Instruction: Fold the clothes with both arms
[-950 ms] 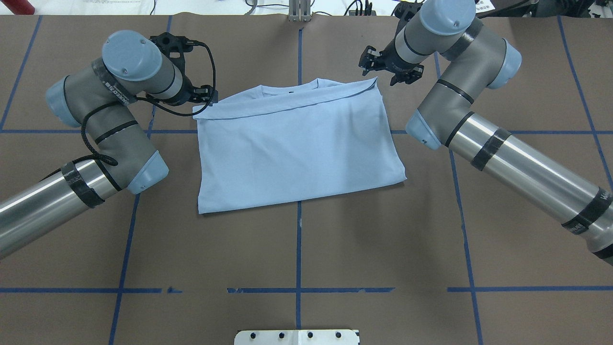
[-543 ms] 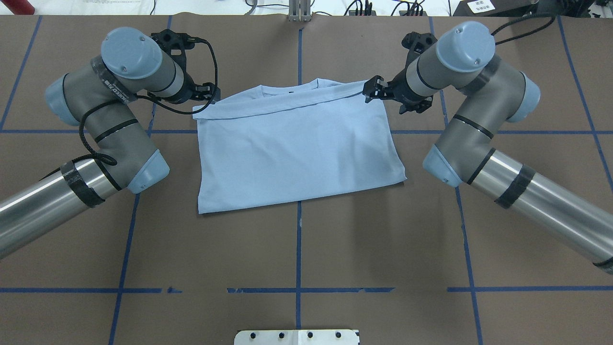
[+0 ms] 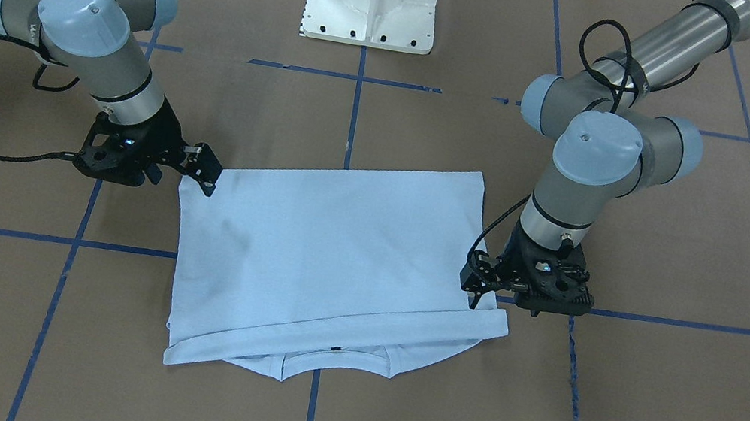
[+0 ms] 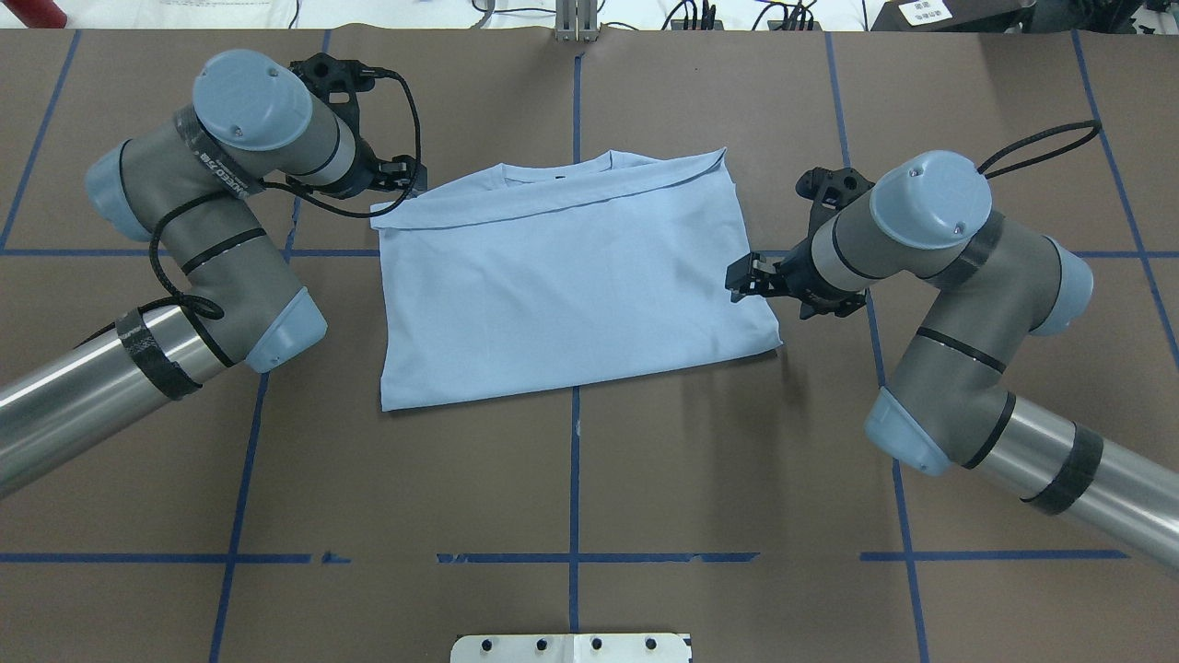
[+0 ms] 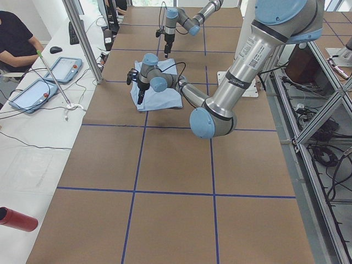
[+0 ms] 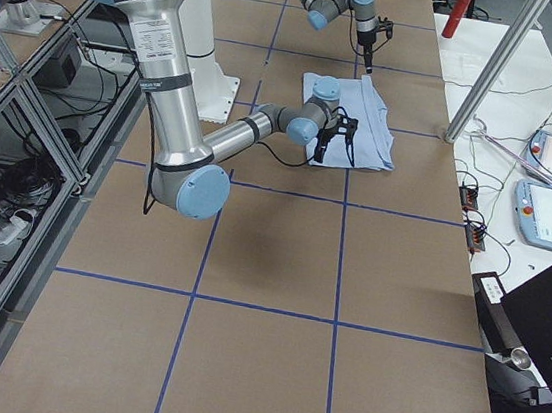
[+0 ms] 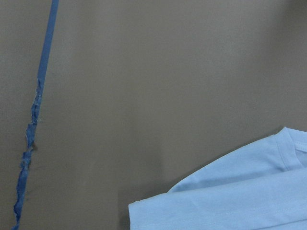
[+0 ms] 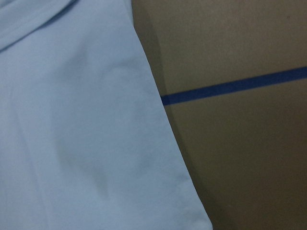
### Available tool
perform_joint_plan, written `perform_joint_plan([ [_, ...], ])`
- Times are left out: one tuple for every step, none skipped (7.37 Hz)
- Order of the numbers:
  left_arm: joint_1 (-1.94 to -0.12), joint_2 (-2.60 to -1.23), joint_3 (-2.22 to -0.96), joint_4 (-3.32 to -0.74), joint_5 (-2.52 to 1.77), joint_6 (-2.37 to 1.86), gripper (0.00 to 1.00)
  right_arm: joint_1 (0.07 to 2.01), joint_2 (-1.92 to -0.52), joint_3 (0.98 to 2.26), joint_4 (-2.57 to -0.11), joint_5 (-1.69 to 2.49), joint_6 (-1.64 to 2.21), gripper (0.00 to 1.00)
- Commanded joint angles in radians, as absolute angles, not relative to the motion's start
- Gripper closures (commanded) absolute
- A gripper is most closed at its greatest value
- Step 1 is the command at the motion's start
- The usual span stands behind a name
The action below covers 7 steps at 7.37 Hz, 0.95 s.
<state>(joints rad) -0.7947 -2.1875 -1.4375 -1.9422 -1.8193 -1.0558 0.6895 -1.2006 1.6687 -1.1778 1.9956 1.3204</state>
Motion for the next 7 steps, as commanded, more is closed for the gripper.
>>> perform_joint_plan([
  [-0.795, -2.187, -1.439, -1.942, -1.819, -1.057, 0.02, 0.647, -1.201, 1.642, -1.189, 1.991, 1.318, 0.01],
  [-0.795, -2.187, -1.440, -1.942, -1.819, -1.057, 0.02, 0.647, -1.201, 1.635, -1.190, 1.996, 1.310, 0.02],
  [-0.795, -2.187, -1.440, -1.942, -1.819, -1.057, 0.02, 0.649, -1.204, 1.632, -1.190, 1.996, 1.310, 0.14],
  [-0.795, -2.187, -1.440, -1.944, -1.819, -1.057, 0.02, 0.649, -1.204, 1.620, -1.190, 1.997, 1.307, 0.28],
  [-0.795, -2.187, -1.440, -1.944, -1.819, -1.057, 0.02, 0.649, -1.204, 1.618, -1.190, 1.999, 1.307, 0.46],
  [-0.795, -2.187, -1.442, -1.944, -1.819, -1.057, 0.02, 0.650, -1.204, 1.618, -1.190, 2.000, 1.305, 0.70],
  [-0.795, -2.187, -1.443, -1.942, -1.819, -1.057, 0.02, 0.650, -1.206, 1.618, -1.190, 2.000, 1.305, 0.93],
])
